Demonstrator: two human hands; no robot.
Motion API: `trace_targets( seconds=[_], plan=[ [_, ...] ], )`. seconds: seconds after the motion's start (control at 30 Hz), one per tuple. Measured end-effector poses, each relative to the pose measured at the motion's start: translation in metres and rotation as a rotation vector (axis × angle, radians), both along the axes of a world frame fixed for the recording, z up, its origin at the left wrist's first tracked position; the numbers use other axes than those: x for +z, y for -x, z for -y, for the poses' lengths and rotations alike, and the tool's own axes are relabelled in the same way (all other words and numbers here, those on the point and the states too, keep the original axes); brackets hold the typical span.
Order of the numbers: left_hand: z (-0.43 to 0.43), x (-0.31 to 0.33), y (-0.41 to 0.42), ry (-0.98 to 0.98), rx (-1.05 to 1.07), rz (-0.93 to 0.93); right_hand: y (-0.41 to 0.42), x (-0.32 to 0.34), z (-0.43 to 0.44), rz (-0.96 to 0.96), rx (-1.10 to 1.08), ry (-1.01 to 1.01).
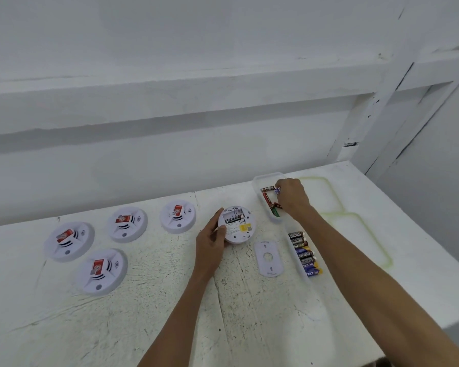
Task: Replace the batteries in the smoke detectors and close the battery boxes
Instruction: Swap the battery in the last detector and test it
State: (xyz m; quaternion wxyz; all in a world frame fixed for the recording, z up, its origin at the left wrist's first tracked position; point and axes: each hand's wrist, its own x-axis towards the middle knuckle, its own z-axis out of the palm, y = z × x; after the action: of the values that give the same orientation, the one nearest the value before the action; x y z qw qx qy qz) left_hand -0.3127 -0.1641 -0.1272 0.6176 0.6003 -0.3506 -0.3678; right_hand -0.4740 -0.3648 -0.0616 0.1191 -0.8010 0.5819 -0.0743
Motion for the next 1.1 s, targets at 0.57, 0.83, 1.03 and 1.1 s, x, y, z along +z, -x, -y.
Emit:
trace_targets(
  seconds=[0.57, 0.83, 1.03, 1.1],
  plan=[
    [0.003, -0.005, -0.004, 0.010, -0.002, 0.034, -0.024, 0.000, -0.003, -0.126, 0.023, 0.009],
    [0.003, -0.004, -0.003, 0.007, -0.003, 0.031, -0.025, 0.018, -0.018, 0.439, -0.106, -0.028],
    [0.002, -0.003, -0.002, 0.019, 0.001, 0.021, -0.047, 0.032, -0.064, 0.465, 0.092, 0.047],
    [0.001, -0.002, -0.002, 0.023, 0.003, 0.022, -0.056, 0.034, -0.078, 0.426, 0.173, 0.047]
  ],
)
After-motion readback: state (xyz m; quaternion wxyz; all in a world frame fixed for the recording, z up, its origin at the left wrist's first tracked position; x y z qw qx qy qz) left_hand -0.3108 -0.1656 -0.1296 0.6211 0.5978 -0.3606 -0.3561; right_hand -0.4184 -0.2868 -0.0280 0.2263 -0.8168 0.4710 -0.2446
